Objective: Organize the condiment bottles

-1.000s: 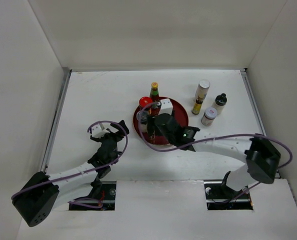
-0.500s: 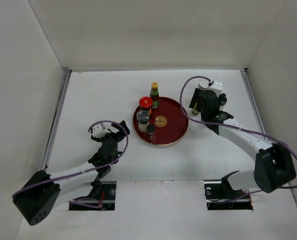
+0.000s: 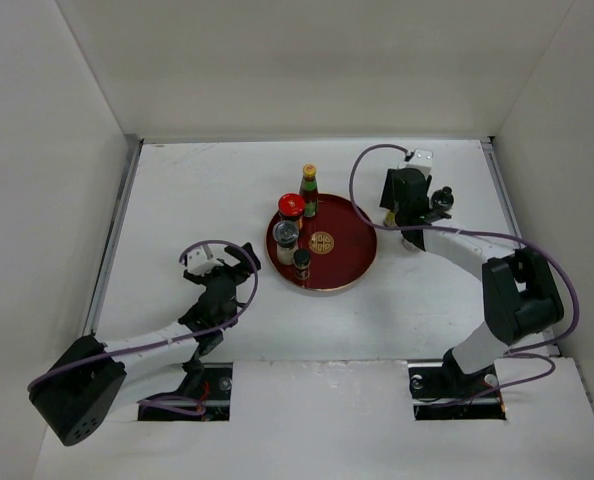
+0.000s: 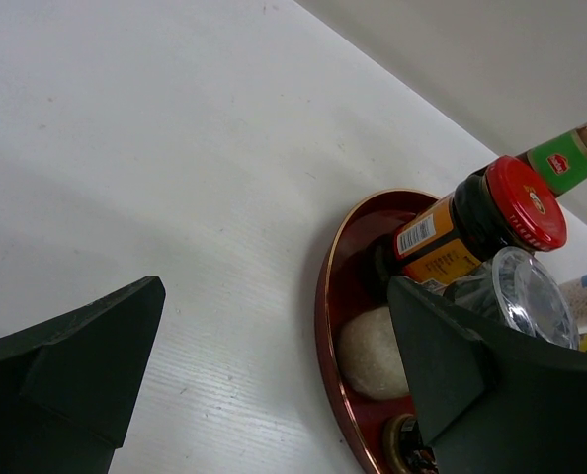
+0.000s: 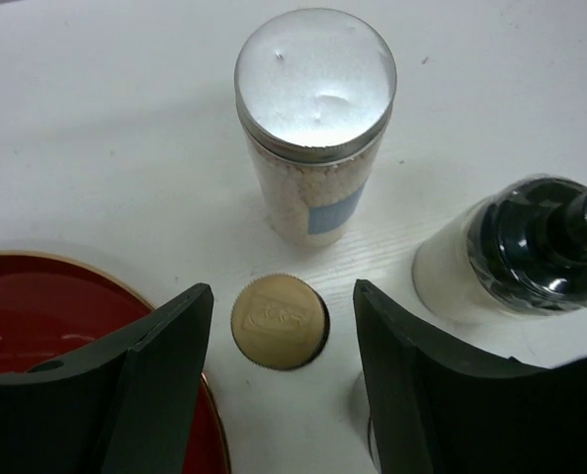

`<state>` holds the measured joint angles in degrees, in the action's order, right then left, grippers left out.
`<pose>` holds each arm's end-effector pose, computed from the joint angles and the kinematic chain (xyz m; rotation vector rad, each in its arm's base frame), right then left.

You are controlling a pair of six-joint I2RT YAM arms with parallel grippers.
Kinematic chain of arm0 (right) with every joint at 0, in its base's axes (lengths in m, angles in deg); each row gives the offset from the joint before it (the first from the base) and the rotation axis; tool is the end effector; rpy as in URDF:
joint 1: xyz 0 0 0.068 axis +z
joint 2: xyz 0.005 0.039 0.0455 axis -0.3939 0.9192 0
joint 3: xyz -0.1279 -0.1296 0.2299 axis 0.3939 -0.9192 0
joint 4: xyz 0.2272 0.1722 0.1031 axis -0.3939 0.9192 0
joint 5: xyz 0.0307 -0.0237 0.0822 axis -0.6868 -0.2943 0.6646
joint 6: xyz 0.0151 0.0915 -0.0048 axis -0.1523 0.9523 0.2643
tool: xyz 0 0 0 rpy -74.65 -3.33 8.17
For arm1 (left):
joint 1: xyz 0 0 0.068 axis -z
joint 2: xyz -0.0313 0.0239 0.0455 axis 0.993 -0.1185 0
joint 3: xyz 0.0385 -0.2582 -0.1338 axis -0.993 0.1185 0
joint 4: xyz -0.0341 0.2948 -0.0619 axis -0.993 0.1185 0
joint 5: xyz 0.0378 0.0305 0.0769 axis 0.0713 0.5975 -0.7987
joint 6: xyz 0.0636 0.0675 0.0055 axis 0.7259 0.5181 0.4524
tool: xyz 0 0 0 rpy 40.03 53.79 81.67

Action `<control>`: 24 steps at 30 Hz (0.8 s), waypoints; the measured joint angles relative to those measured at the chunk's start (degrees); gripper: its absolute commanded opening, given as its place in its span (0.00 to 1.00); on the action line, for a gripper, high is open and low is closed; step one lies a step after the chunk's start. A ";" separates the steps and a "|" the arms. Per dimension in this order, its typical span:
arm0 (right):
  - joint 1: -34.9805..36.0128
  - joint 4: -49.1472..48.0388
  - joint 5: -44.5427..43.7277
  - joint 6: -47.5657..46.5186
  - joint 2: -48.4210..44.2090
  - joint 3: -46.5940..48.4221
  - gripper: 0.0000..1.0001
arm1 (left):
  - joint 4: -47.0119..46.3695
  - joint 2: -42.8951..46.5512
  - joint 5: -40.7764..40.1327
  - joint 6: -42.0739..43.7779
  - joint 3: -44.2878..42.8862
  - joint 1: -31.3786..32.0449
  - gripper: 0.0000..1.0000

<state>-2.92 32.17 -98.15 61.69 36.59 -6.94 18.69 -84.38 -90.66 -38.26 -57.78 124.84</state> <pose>0.4116 0.1091 0.2152 0.2112 1.9758 -0.1231 0.2064 -0.0986 0.1479 -0.5895 1.5683 -0.3312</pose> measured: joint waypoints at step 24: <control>11.67 -4.44 -1.92 -2.60 5.35 11.28 0.29 | -0.59 -1.81 1.22 -0.07 -0.02 -0.76 1.00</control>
<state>8.75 27.73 -100.07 59.09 41.95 4.33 18.10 -86.19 -89.44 -38.33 -57.80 124.08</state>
